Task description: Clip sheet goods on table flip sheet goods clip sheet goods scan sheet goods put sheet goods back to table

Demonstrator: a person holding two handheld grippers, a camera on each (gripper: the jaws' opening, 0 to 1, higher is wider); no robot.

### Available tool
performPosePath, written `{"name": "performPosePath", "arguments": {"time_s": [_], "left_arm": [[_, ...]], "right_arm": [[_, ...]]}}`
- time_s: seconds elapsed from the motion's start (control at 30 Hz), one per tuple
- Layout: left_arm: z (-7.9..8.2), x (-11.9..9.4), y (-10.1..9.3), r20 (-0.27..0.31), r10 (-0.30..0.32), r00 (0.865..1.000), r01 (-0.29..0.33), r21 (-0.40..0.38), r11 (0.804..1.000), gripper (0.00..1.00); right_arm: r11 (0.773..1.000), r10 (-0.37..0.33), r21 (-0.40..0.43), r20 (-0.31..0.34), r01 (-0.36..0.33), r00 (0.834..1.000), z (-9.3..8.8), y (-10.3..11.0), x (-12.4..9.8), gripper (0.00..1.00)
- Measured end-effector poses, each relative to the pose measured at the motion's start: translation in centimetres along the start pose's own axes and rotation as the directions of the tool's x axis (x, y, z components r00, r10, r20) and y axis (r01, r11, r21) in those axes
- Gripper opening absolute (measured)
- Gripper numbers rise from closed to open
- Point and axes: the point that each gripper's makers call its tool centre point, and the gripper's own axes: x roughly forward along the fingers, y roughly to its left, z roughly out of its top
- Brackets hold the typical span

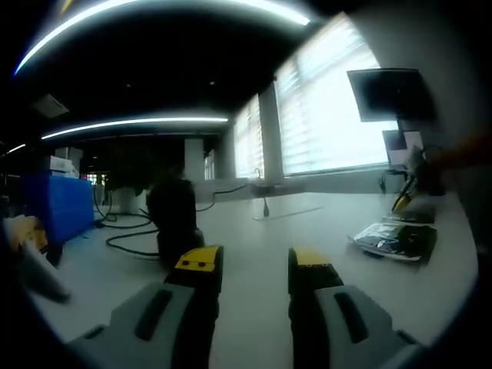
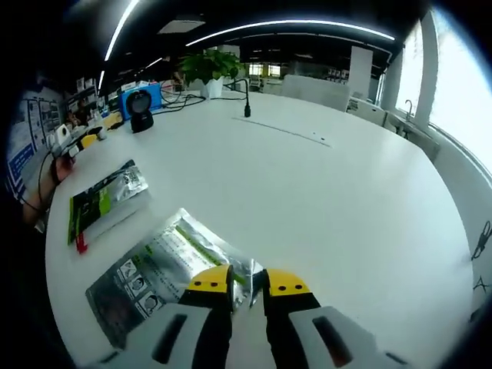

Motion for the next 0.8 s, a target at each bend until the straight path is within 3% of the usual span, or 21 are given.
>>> {"name": "performPosePath", "arguments": {"time_s": [0.13,0.43,0.8], "left_arm": [[-0.01,0.01,0.03,-0.001,0.002,1.0,-0.002,0.0,1.0,0.27],[0.03,-0.02,0.03,0.0,0.002,1.0,-0.002,0.001,1.0,0.27],[0.07,-0.03,-0.08,0.001,-0.002,1.0,0.002,0.002,1.0,0.27]], "right_arm": [[0.996,-0.021,-0.083,-0.024,0.019,0.999,0.21,-0.27,-0.05,0.14],[0.999,0.006,0.04,-0.002,-0.006,1.0,-0.26,-0.57,0.08,0.16],[1.0,-0.008,0.005,-0.029,0.009,1.0,-0.16,-0.32,0.28,0.11]]}}
